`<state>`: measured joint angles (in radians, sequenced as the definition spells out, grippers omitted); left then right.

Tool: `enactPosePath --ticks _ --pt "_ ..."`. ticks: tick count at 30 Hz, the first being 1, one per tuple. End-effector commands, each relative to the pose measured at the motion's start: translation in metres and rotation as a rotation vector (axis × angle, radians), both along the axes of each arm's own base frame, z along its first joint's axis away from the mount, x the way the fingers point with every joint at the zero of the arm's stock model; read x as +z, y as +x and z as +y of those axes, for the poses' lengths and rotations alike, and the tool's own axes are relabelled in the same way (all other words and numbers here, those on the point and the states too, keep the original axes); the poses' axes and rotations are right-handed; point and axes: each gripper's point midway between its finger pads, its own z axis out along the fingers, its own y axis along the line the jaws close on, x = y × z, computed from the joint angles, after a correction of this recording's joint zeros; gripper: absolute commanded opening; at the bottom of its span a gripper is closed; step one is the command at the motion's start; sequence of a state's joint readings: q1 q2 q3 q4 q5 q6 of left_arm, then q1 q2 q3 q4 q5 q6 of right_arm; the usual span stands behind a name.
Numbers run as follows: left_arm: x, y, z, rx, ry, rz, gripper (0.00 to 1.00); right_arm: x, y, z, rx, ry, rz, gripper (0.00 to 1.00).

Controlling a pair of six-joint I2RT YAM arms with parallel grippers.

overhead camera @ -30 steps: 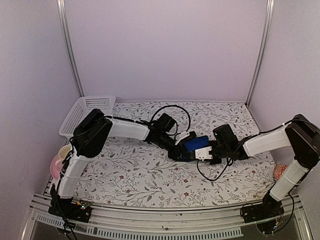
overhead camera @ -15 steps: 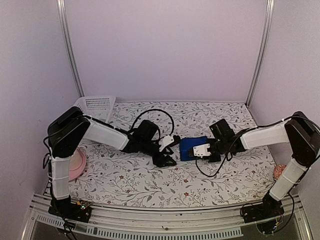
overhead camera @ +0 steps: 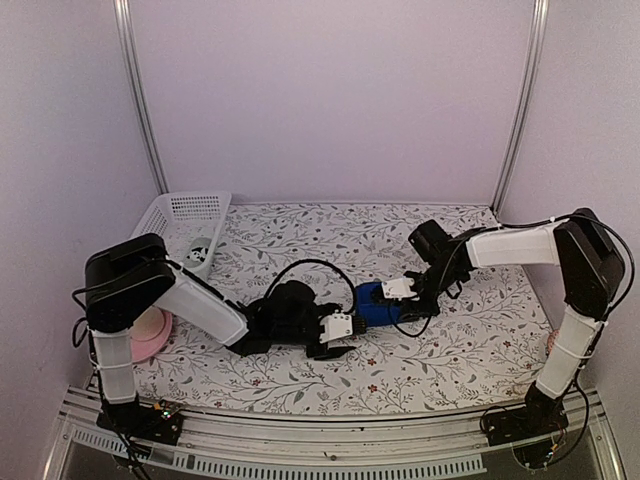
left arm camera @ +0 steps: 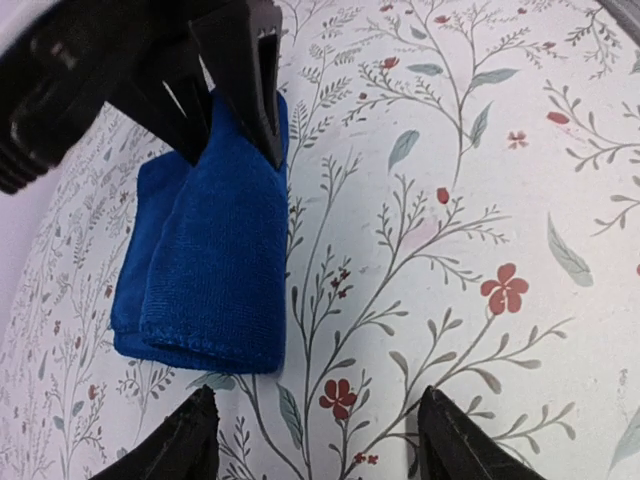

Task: Roll the towels
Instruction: Roll the towel at the center of the board.

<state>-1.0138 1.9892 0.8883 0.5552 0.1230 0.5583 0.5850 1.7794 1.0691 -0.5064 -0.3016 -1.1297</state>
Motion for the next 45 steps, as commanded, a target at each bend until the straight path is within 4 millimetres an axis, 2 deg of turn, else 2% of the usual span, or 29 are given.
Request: enactPosePath --ticks 1,7,14,16,20,30,40,45 --pt "0.054 0.003 -0.008 -0.008 -0.120 -0.211 0.69 -0.018 -0.043 -0.016 0.011 -0.064 0.288 0.29" --pt "0.068 -0.009 -0.009 -0.026 -0.158 -0.311 0.69 -0.026 -0.044 -0.019 -0.017 -0.102 0.398 0.30" --pt "0.061 -0.012 -0.024 -0.060 -0.109 -0.383 0.71 -0.022 -0.036 -0.015 -0.032 -0.112 0.469 0.31" --pt "0.046 -0.011 -0.028 -0.072 -0.074 -0.386 0.71 -0.023 -0.031 -0.014 -0.040 -0.118 0.480 0.31" --pt "0.037 -0.006 -0.036 -0.071 -0.040 -0.394 0.71 -0.019 -0.027 -0.008 -0.039 -0.108 0.516 0.31" --pt "0.022 -0.011 -0.045 -0.126 0.032 -0.414 0.71 -0.001 -0.042 0.001 0.021 -0.053 0.598 0.30" --pt "-0.002 -0.016 -0.049 -0.156 0.111 -0.378 0.69 -0.013 -0.047 0.001 0.015 -0.080 0.590 0.30" --pt "-0.012 -0.017 -0.048 -0.147 0.139 -0.350 0.63 -0.016 -0.047 0.000 0.009 -0.088 0.591 0.30"
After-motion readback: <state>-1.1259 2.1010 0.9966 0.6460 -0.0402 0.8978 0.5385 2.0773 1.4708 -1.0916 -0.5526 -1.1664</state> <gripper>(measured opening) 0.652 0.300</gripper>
